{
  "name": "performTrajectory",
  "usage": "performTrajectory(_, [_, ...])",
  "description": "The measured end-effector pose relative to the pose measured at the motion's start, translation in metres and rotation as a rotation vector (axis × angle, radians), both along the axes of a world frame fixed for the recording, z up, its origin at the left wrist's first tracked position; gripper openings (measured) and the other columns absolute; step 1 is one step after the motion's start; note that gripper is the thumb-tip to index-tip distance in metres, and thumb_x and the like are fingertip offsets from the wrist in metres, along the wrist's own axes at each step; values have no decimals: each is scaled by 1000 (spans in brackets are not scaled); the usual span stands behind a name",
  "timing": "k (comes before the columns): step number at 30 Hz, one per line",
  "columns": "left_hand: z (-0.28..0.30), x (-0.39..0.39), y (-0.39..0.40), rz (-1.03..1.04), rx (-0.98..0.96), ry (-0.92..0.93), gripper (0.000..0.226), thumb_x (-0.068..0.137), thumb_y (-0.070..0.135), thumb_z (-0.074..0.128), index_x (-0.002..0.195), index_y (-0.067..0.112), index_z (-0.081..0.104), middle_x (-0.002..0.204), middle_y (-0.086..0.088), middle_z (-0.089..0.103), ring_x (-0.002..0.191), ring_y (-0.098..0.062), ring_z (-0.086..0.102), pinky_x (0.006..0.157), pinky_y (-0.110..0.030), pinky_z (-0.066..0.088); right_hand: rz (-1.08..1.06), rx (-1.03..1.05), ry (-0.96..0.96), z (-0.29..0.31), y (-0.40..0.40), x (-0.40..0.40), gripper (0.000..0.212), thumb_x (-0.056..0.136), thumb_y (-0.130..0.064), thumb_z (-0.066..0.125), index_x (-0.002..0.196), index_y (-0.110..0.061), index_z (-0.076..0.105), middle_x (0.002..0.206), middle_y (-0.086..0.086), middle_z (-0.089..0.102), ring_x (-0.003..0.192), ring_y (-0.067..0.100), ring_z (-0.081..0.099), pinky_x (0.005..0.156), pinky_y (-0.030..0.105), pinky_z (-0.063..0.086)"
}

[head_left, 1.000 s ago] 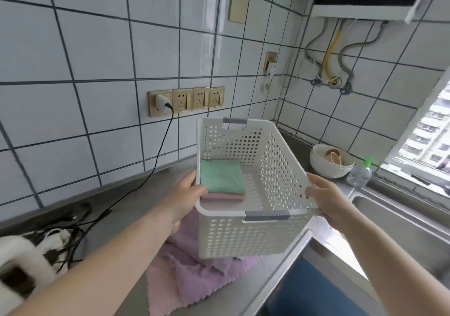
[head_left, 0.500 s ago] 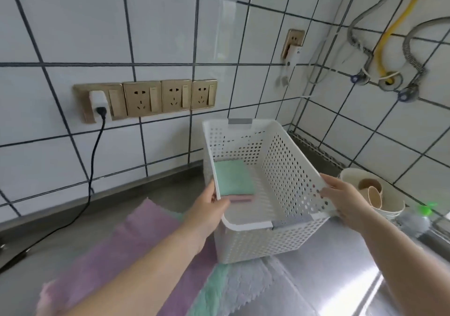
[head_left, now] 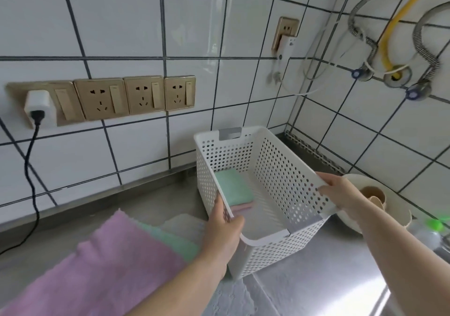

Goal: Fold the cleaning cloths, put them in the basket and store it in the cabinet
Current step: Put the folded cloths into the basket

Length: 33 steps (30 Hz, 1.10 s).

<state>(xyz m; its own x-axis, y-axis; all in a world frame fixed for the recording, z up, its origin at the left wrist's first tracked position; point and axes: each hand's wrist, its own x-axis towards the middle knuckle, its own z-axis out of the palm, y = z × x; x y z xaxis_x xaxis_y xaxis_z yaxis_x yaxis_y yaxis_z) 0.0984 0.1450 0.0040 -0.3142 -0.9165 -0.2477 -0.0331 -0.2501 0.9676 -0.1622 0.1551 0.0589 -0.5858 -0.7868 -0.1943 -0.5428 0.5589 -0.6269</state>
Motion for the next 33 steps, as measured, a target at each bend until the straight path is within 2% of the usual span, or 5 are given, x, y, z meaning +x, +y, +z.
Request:
performTrajectory(10, [-14,-28,5,38,-24,43,62,83,6,47,129,47,41,123,19,55,111,-2,51,84,-17,41,36,37,226,-20,-4,-24,49,89,-5,45,132,-28,51,93,3,63,80,24,63,68,47,59])
performTrajectory(16, [-16,-50,10,32,-11,32,82,68,26,49,144,46,21,142,15,41,130,-11,41,112,-41,32,208,74,589,-15,-3,-11,51,91,-36,54,140,-30,41,146,-1,41,126,20,47,99,39,46])
performTrajectory(22, [-22,-56,5,29,56,118,71,88,26,59,141,53,21,144,15,41,129,-11,44,108,-43,37,624,-87,193,-2,34,66,37,81,-53,58,112,-36,66,110,-21,67,92,-10,60,88,21,52])
performTrajectory(27, [-27,-55,0,38,79,117,65,72,51,60,128,66,31,142,10,47,125,-22,51,99,-50,45,644,-87,284,-13,49,86,55,67,-72,43,106,-42,66,100,-28,67,86,-9,62,78,22,52])
performTrajectory(33, [-24,-59,2,10,57,117,70,77,51,61,132,66,20,147,14,38,131,-16,43,104,-48,42,642,-96,268,-14,49,76,25,79,-55,61,101,-45,68,90,-36,64,75,-3,62,73,24,53])
